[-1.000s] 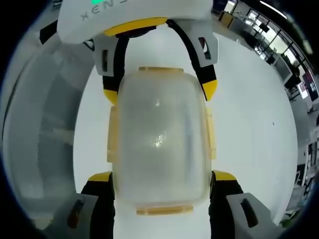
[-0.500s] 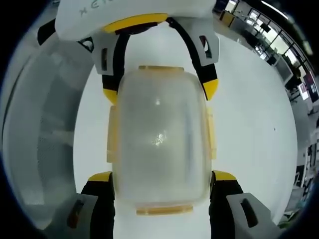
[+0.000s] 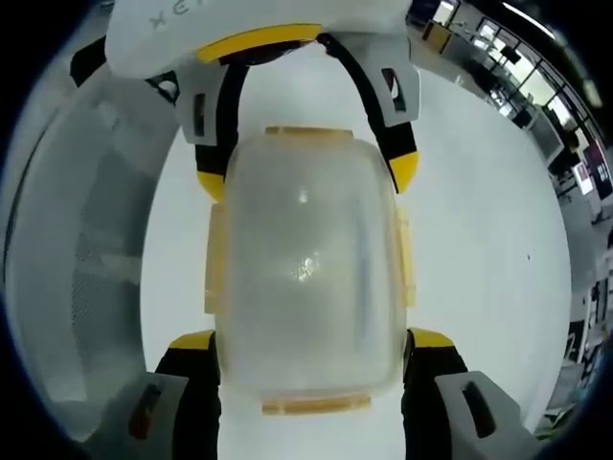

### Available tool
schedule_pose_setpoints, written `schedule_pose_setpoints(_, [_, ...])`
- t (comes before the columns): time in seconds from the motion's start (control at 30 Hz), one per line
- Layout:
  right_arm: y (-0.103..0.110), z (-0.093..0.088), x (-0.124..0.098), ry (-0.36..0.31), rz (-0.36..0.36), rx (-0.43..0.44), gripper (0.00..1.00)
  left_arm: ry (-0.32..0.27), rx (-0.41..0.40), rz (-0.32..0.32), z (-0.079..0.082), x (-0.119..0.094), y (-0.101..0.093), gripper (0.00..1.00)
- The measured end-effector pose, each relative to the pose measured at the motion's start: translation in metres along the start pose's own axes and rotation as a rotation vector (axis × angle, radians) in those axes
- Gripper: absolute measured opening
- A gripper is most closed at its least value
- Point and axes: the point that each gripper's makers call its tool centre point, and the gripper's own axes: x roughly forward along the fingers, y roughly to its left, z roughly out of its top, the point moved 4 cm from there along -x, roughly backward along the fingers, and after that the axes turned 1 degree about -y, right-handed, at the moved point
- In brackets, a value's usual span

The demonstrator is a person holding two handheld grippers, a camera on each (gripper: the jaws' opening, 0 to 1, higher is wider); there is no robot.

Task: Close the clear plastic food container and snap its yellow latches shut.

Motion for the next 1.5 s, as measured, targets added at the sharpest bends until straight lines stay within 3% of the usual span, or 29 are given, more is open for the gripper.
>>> schedule_pose_setpoints(1.03, [0.0, 0.004, 0.002, -0.005, 0.002, -0.02, 0.78, -0.014, -0.027, 0.008, -0.003, -0.002, -0.003, 0.89])
schedule_pose_setpoints(1.5, [-0.011, 0.005, 0.004, -0.009, 0.0, -0.015, 0.79, -0.01, -0.022, 0.007, -0.006, 0.0, 0.009, 0.89])
